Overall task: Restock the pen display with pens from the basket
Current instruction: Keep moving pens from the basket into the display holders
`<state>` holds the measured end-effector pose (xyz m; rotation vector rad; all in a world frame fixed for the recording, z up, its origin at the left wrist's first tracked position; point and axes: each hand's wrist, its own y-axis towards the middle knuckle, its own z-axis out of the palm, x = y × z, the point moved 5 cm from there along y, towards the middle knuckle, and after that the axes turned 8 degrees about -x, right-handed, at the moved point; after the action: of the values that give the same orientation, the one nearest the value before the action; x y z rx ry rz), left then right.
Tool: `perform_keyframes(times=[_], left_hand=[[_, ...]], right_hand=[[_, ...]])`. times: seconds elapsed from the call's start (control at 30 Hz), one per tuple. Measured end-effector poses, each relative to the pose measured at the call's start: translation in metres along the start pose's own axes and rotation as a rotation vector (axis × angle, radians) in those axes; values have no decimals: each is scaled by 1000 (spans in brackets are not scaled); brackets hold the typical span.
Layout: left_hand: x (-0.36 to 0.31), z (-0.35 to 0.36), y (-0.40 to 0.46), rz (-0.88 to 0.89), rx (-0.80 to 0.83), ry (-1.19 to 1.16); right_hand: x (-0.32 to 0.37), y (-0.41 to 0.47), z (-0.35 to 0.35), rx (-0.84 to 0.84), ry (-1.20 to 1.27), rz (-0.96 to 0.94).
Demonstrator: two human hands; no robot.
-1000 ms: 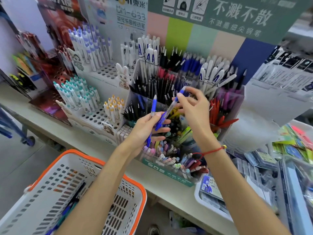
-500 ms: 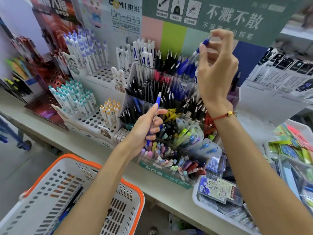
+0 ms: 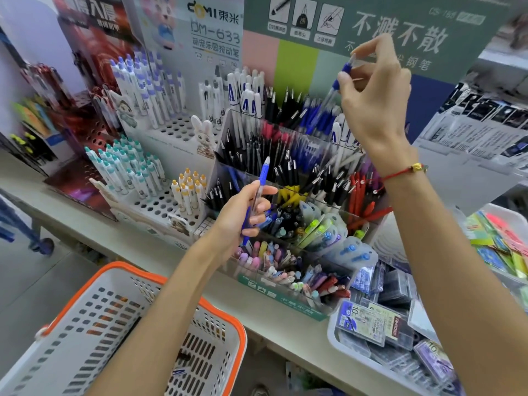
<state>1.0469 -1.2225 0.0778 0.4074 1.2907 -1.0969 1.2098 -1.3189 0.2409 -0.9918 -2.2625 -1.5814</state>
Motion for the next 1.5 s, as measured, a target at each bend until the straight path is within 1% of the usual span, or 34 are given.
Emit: perform_keyframes(times=[0.07, 0.13, 0.2, 0.27, 0.33, 0.43, 0.5, 0.53, 0.57, 0.63, 0.67, 0.73, 0.77, 0.8, 0.87, 0.93, 1.0, 1.1, 1.2, 1.3, 1.4, 1.5], left_hand=[[0, 1, 0, 2, 6, 7], [-1, 3, 1, 4, 10, 6], [-1, 5, 2, 5, 11, 0], [-2, 5, 4, 20, 12, -5], [-2, 6, 5, 32, 15, -22], [-3, 11, 7, 54, 34, -66], [-6, 17, 8, 119, 44, 9], [-9, 20, 9, 167, 41, 84], [-12, 23, 11, 219, 34, 161], [-18, 32, 13, 291, 21, 260], [-21, 37, 14, 311, 22, 275], [-27, 45, 16, 359, 29, 295], [-31, 47, 19, 410, 15, 342], [-35, 48, 23, 487, -24, 443], [-45, 46, 30, 699, -186, 802], [-56, 48, 34, 887, -338, 1152], [-62, 52, 41, 954, -375, 1326], [-63, 55, 50, 956, -373, 1455], [-64, 54, 53, 956, -379, 1518], [-65, 51, 51, 987, -392, 1521], [-65, 46, 48, 990, -415, 1463], [-63, 38, 47, 967, -434, 1400]], right_hand=[[-1, 5, 4, 103, -39, -2], [-4, 2, 11, 262, -201, -44], [-10, -7, 17, 365, -278, -61], [-10, -13, 19, 344, -310, -72], [-7, -14, 20, 307, -391, -123], [-5, -14, 19, 294, -497, -159], [0, -22, 11, 213, -443, -156], [5, -32, 7, 193, -345, -141], [9, -42, 4, 226, -215, -104], [11, -63, 8, 387, 27, 31], [9, -69, 9, 427, 89, 91], [-1, -67, 4, 377, 167, 173], [-5, -62, -2, 312, 217, 205], [-9, -56, -10, 219, 264, 228], [-13, -40, -30, 9, 303, 228], [-13, -28, -43, -148, 306, 180], [-11, -21, -46, -218, 287, 105], [-10, -17, -36, -227, 224, 20], [-11, -15, -22, -170, 134, -19], [-17, -13, -4, 2, -80, -59], [-21, -14, 8, 164, -297, -100], [-18, -9, 6, 198, -341, -100]])
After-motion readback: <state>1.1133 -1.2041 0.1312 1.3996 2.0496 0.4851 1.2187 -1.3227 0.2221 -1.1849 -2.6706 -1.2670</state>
